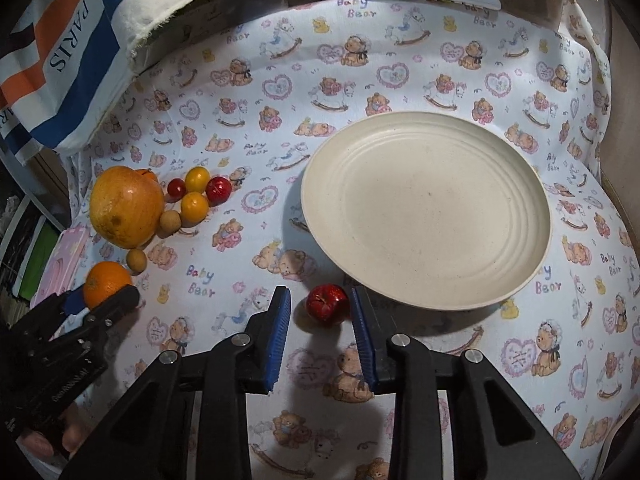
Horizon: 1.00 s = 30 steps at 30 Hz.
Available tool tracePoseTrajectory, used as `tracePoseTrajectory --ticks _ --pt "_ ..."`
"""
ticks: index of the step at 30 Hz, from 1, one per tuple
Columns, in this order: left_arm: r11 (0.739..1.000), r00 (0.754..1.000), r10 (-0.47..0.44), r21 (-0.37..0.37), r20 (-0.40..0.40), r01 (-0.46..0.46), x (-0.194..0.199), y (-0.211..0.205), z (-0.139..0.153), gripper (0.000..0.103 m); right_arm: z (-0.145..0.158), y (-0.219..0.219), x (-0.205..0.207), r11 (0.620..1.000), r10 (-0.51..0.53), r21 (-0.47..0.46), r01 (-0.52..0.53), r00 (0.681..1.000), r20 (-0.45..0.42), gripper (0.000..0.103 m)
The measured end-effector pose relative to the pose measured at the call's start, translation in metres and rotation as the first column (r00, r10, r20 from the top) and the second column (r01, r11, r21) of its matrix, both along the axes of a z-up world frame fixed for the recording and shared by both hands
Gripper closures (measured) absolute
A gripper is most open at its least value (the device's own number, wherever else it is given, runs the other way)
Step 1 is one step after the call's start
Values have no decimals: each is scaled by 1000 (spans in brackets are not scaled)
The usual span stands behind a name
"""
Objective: Organize fruits
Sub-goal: 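Grasp the tangerine with the left tool while the right tool grasps the small red apple, then carry the tangerine onto the plate and open the left tool while the right tool carries the red apple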
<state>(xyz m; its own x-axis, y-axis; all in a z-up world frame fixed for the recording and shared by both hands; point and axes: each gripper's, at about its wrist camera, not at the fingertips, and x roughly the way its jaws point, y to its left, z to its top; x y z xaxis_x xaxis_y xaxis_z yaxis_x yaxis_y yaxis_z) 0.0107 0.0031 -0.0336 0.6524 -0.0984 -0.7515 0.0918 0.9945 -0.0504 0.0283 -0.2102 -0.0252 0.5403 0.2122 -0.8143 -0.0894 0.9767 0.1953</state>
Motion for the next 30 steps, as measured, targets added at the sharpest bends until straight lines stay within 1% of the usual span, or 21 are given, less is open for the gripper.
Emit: tracePoseTrajectory --ticks 8,19,23,26,28,30 --pt "1000 1000 5 -8 -7 -5 1 0 0 53 -10 1 8 1000 -7 -20 7 1000 -20 75" --pt "1000 1000 4 -6 -1 -4 -1 0 1 53 -11 4 8 999 4 -46 -4 1000 -9 75" --pt "1000 1000 -3 -2 18 3 -4 0 4 53 -10 4 7 999 8 -40 -9 1000 -8 75" --pt "1000 999 -8 3 47 8 -8 0 10 53 -9 5 4 999 12 -30 -12 1000 -7 75" --pt "1000 999 -6 -21 53 7 -9 3 16 53 -7 5 2 1000 18 -13 -19 1000 -8 75" --pt "999 997 13 -37 77 -10 -10 7 23 53 -1 8 -2 999 36 -2 -36 999 4 75"
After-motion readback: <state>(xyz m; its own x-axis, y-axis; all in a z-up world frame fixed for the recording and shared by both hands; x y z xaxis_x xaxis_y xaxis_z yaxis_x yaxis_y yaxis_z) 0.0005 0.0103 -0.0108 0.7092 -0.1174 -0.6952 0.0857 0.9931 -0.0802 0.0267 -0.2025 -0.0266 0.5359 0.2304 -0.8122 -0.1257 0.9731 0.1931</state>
